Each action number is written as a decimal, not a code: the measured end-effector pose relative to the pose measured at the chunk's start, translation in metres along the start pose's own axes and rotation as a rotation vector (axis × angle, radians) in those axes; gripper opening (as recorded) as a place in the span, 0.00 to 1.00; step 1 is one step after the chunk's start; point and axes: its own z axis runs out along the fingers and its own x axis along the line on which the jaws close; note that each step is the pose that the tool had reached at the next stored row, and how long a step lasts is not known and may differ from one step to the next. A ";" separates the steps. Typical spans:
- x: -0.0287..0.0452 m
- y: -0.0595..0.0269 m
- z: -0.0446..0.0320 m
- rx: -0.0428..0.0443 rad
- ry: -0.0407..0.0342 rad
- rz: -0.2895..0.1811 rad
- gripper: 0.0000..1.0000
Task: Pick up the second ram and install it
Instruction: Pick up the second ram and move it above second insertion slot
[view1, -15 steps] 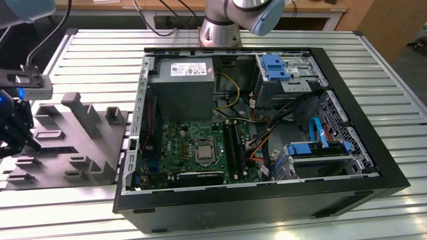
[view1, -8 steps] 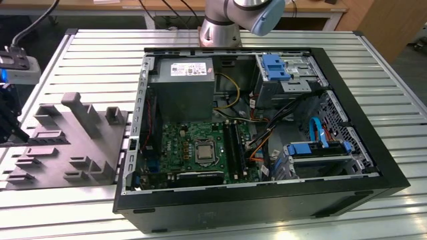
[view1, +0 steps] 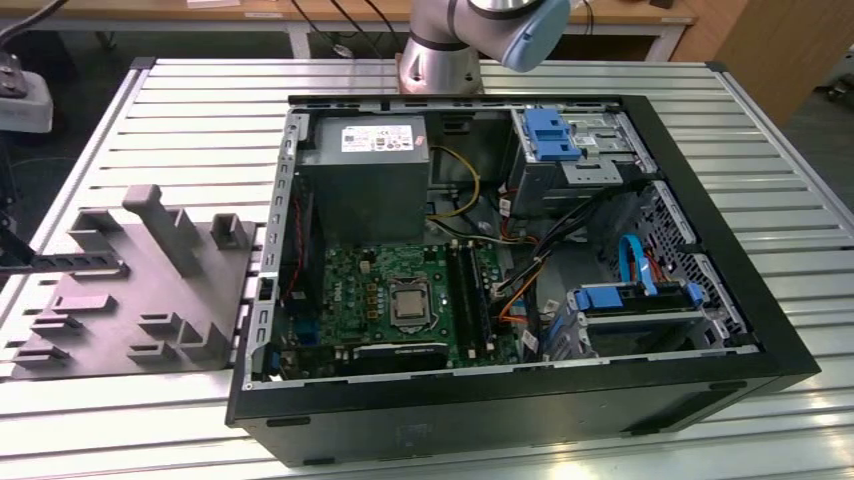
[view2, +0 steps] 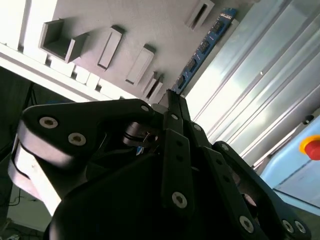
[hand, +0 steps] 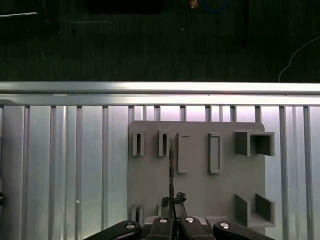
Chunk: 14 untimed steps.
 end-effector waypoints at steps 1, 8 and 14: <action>-0.0002 0.0001 -0.0044 0.0000 0.0000 0.000 0.11; -0.0013 0.0010 -0.0358 0.0002 -0.0001 0.000 0.11; -0.0022 0.0018 -0.0609 0.0001 -0.0009 0.000 0.11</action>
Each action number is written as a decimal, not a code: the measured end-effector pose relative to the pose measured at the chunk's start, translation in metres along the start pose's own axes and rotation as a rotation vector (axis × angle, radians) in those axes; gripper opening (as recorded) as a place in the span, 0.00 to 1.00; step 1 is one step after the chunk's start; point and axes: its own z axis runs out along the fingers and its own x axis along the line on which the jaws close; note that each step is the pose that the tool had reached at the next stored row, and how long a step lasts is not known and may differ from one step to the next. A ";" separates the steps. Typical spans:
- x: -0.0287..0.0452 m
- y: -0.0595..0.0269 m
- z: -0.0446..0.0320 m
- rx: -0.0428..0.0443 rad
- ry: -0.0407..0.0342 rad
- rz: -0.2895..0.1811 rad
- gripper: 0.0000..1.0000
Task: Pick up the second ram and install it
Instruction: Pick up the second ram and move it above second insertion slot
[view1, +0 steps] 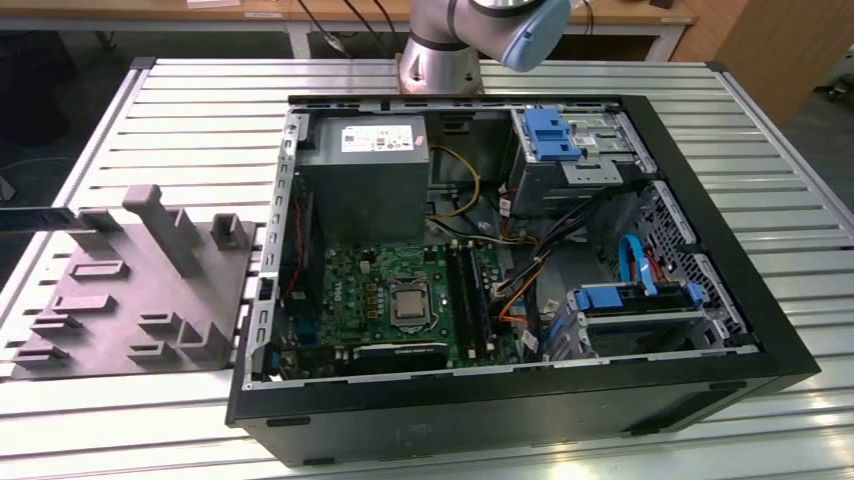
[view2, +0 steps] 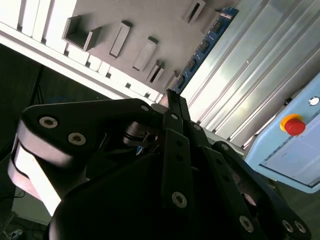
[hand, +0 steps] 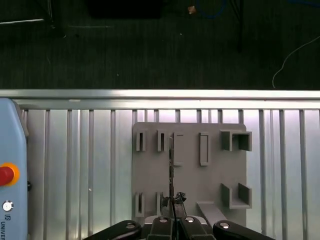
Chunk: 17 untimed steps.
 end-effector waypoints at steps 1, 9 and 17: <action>-0.0001 0.0001 -0.0040 0.0000 -0.0001 0.000 0.11; -0.0009 0.0008 -0.0257 0.0000 -0.0021 0.000 0.11; -0.0011 0.0009 -0.0309 0.0000 -0.0060 0.000 0.11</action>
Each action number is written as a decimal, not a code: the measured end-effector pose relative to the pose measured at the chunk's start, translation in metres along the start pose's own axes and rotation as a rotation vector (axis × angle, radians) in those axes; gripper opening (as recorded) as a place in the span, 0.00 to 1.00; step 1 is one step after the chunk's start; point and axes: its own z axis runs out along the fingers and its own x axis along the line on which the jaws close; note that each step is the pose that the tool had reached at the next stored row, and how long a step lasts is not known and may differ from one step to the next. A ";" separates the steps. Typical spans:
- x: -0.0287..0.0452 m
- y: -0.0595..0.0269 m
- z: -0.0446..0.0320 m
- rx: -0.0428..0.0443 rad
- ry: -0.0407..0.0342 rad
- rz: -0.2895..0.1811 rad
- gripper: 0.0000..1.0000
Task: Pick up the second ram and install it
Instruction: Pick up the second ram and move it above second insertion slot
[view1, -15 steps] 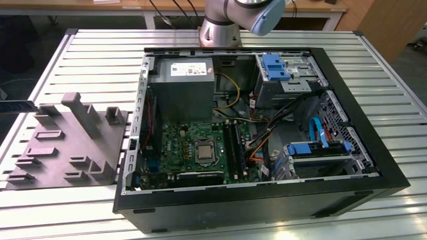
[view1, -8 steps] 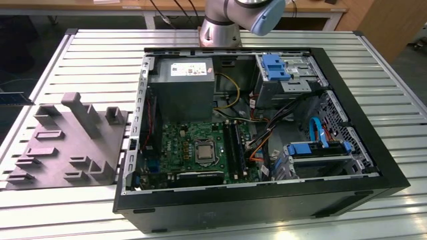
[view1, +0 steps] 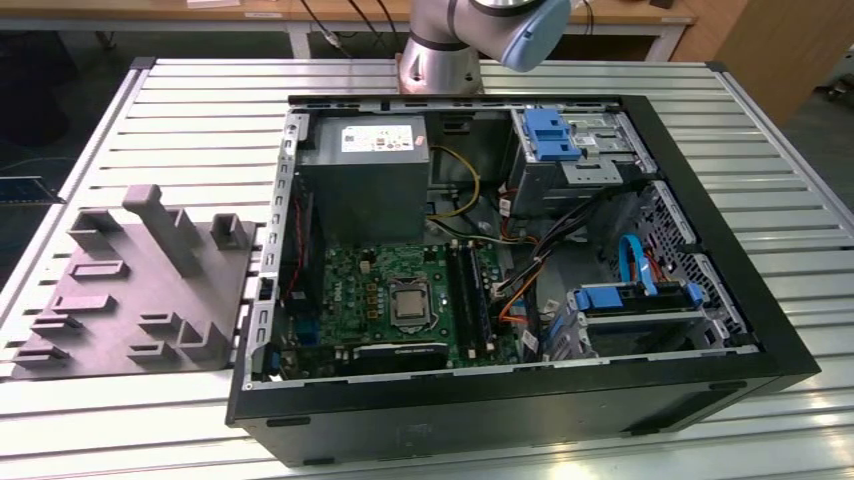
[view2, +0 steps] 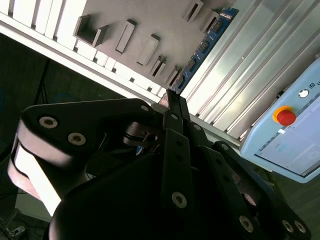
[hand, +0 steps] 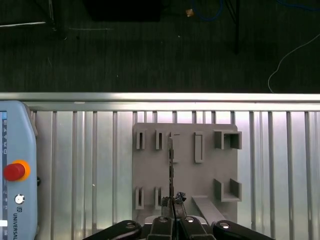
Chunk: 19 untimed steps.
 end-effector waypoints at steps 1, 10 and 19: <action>0.0000 0.0000 -0.0001 -0.0001 0.0000 0.000 0.11; -0.0001 -0.0086 -0.0004 -0.0001 -0.0001 0.000 0.11; -0.0006 -0.0330 -0.0012 -0.0002 -0.0013 0.000 0.11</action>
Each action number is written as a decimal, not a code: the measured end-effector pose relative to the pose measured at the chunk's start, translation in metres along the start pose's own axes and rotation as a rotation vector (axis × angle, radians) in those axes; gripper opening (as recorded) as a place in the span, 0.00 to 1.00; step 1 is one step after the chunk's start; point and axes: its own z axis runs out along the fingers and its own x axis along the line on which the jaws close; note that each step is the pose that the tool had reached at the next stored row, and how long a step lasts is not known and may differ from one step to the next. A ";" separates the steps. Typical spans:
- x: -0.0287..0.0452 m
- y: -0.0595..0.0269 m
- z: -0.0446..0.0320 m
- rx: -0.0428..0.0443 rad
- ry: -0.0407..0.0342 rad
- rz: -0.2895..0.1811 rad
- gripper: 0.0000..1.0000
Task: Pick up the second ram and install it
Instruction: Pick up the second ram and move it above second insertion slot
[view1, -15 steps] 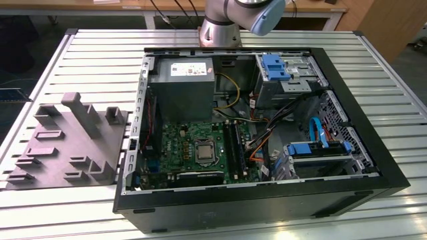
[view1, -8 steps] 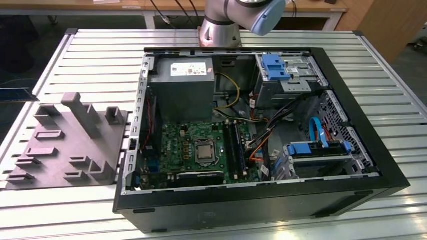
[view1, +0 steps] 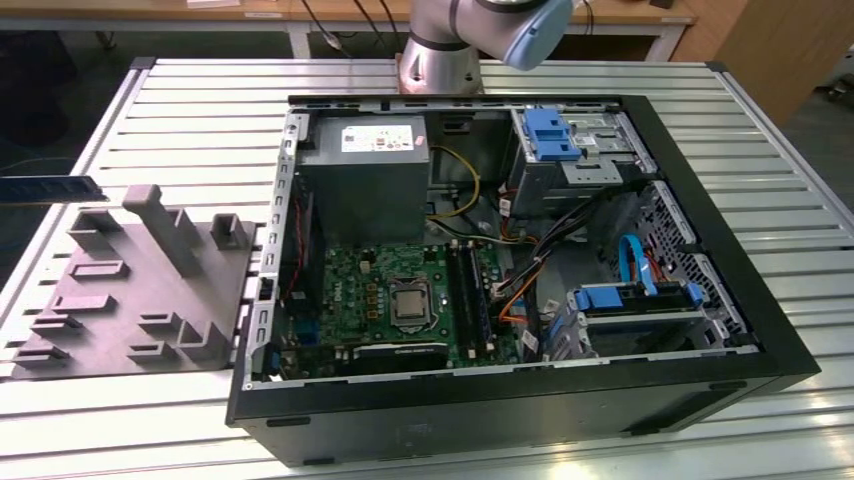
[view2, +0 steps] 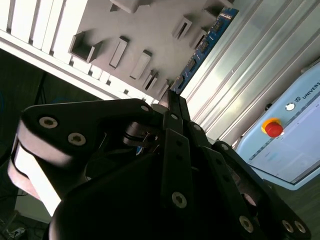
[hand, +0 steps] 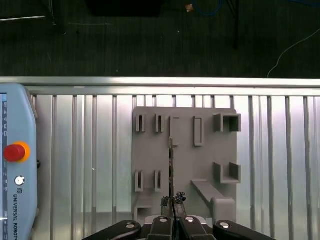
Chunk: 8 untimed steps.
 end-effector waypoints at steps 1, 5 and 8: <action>-0.0001 -0.0034 -0.0001 0.0001 -0.0001 0.000 0.11; -0.0003 -0.0175 -0.0006 -0.0001 0.0000 0.000 0.11; -0.0005 -0.0289 -0.0009 -0.0002 0.0000 0.000 0.11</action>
